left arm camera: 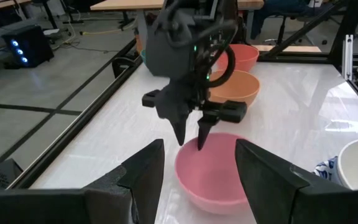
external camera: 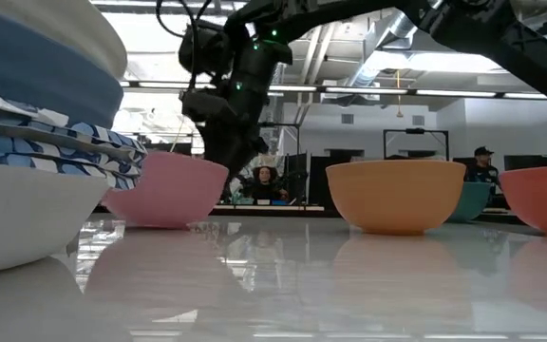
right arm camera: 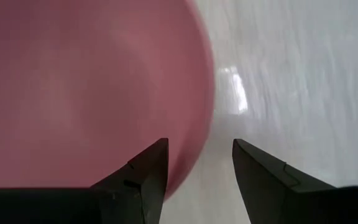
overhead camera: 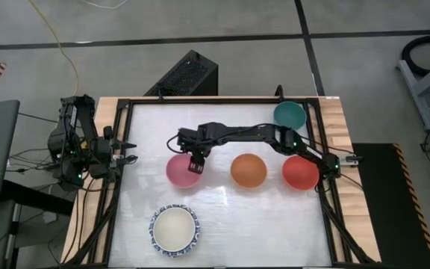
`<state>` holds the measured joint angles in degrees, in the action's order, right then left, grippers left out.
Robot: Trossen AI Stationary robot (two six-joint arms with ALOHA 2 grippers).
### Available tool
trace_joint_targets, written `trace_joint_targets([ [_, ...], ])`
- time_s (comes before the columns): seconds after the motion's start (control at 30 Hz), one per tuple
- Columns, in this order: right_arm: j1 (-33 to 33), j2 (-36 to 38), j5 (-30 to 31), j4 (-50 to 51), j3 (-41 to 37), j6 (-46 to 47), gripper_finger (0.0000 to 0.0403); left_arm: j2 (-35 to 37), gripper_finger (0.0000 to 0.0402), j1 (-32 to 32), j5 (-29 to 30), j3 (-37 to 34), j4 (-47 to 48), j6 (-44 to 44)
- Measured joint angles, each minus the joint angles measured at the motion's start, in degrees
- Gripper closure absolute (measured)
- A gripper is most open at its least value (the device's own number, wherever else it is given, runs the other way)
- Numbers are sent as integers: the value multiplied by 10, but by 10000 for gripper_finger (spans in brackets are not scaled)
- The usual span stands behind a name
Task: Nest bowls inside each other
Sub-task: Stack the pink bowl on top of the other white bowl
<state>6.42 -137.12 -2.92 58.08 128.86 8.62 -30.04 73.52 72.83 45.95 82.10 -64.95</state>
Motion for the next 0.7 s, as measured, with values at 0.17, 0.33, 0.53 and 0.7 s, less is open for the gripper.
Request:
trace_joint_targets([
  [0.17,0,0,0,-13,-31,10,205,0,214,0,0,0,0,0],
  [0.33,0,0,0,-14,-35,18,255,0,214,0,0,0,0,0],
  [0.53,1,2,-10,-14,-33,14,372,0,214,0,0,0,0,0],
  [0.7,-1,3,-10,-13,-27,6,385,0,214,0,0,0,0,0],
])
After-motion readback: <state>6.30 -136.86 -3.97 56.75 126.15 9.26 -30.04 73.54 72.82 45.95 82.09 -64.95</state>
